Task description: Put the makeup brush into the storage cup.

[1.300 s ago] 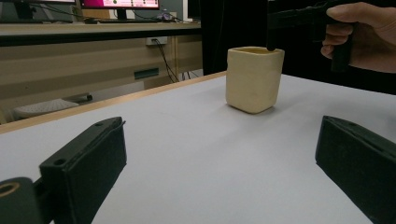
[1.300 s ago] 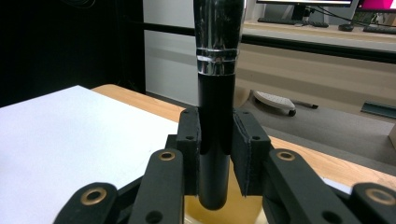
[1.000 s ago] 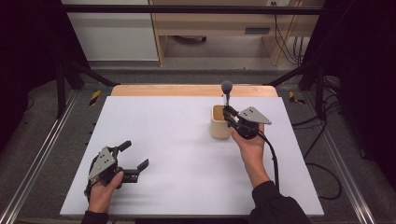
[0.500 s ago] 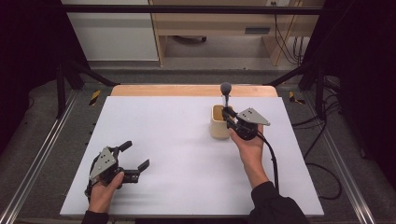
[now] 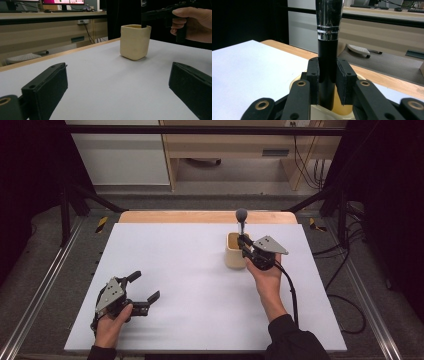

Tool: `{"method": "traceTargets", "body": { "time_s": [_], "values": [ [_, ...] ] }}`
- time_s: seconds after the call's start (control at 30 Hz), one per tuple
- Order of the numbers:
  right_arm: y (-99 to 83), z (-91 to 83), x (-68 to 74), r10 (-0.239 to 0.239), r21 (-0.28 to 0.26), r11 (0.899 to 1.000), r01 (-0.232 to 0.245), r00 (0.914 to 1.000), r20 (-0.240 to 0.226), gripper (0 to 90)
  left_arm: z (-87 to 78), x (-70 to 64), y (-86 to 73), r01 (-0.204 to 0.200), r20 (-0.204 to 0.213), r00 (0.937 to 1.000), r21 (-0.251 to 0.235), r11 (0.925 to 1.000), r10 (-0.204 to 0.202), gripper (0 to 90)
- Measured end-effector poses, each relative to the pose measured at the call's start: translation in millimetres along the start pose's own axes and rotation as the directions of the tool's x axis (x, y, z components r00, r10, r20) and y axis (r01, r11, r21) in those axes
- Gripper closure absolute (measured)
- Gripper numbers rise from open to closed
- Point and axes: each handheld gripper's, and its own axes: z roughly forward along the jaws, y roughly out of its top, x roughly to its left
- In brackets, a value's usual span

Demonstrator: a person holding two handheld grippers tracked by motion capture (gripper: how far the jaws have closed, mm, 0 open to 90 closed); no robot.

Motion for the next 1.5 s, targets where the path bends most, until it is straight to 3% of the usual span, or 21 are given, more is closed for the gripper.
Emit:
{"method": "traceTargets", "body": {
  "time_s": [0.23, 0.3, 0.57, 0.7, 0.83, 1.07, 1.23, 1.5],
  "values": [
    [-2.0, -0.1, 1.0, -0.002, 0.025, 1.000, 0.002, 1.0000, -0.001, 73.8, -0.7, 0.5, 0.0, 0.004, -0.002, 1.0000, -0.004, 1.0000, -0.004, 1.7],
    [-1.2, -2.1, 1.0, 0.018, 0.025, 1.000, -0.018, 0.9996, -0.023, 66.0, -1.1, 0.7, 0.2, 0.006, -0.003, 1.0000, -0.006, 1.0000, -0.006, 1.7],
    [14.9, -20.1, 6.0, -0.011, -0.003, 1.000, 0.011, 0.9996, -0.025, 39.9, -2.0, 1.6, 0.5, 0.006, -0.005, 1.0000, -0.009, 0.9999, -0.006, 1.7],
    [17.6, -21.8, 7.8, -0.025, 0.026, 0.999, 0.026, 0.9991, -0.034, 25.8, -1.8, 1.6, 0.1, 0.011, -0.006, 0.9999, -0.010, 0.9999, -0.011, 1.7],
    [17.3, -20.6, 10.8, -0.042, 0.046, 0.998, 0.044, 0.9983, -0.041, 19.2, -2.1, 1.8, 0.1, 0.010, -0.007, 0.9999, -0.011, 0.9999, -0.010, 1.7],
    [18.3, -19.1, 17.2, -0.076, 0.059, 0.995, 0.079, 0.9959, -0.050, 12.8, -2.3, 2.2, -0.1, 0.012, -0.008, 0.9999, -0.012, 0.9999, -0.012, 1.7],
    [18.6, -18.4, 20.4, -0.062, 0.080, 0.995, 0.067, 0.9958, -0.068, 6.5, -3.2, 3.0, 0.1, 0.010, -0.012, 0.9999, -0.007, 0.9999, -0.010, 1.5],
    [19.7, -21.7, 22.4, -0.037, 0.102, 0.994, 0.047, 0.9952, -0.091, 4.7, -3.1, 2.8, 0.1, 0.013, -0.015, 0.9998, -0.007, 0.9999, -0.013, 1.3]
  ]
}}
